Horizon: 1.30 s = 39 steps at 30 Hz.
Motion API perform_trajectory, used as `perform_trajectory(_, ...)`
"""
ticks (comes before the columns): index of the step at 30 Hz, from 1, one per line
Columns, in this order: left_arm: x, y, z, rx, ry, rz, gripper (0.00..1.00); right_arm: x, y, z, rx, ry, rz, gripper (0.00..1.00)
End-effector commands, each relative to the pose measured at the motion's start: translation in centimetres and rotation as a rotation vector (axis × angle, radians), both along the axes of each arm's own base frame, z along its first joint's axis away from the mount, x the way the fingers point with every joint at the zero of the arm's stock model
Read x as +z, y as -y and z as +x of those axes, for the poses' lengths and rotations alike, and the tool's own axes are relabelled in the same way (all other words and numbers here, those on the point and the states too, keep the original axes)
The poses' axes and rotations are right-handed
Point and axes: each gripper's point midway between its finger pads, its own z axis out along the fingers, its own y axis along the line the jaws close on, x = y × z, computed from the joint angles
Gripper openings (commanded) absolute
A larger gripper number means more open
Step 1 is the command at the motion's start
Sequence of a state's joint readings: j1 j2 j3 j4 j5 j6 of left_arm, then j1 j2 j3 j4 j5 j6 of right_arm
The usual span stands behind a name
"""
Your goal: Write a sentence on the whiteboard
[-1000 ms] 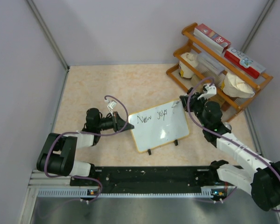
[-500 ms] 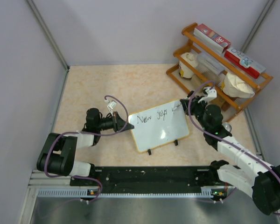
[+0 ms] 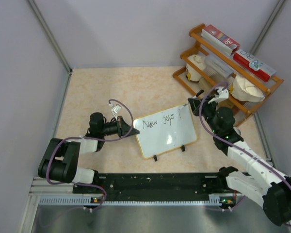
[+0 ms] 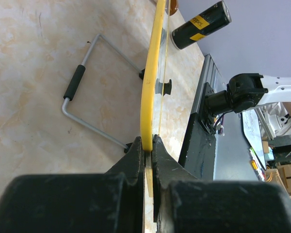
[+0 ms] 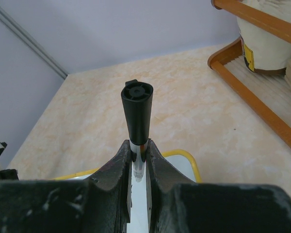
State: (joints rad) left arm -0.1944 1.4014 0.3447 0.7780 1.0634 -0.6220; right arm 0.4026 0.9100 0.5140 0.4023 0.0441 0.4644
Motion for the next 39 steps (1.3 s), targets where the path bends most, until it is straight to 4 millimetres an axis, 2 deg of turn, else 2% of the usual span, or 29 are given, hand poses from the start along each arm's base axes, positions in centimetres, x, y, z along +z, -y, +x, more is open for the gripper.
perform_trajectory(1,0.3,0.4,-0.9,-0.073,0.049,-0.01,0.0,3.1,-0.1,1.4,-0.015,0.069,0.029,0.0)
perform_trajectory(7,0.3,0.4,-0.9,-0.073,0.047,-0.009,0.0,1.9,-0.1,2.3,-0.03,0.039,0.017,0.0)
perform_trajectory(14,0.3,0.4,-0.9,-0.073,0.049,-0.01,0.0,0.5,0.0,2.4,-0.04,0.012,0.001,0.0)
perform_trajectory(24,0.3,0.4,-0.9,-0.073,0.049,-0.01,0.0,2.6,0.8,1.4,-0.055,0.068,0.026,0.0)
perform_trajectory(39,0.3,0.4,-0.9,-0.073,0.049,-0.01,0.0,-0.6,1.1,2.2,-0.081,-0.007,-0.014,0.0)
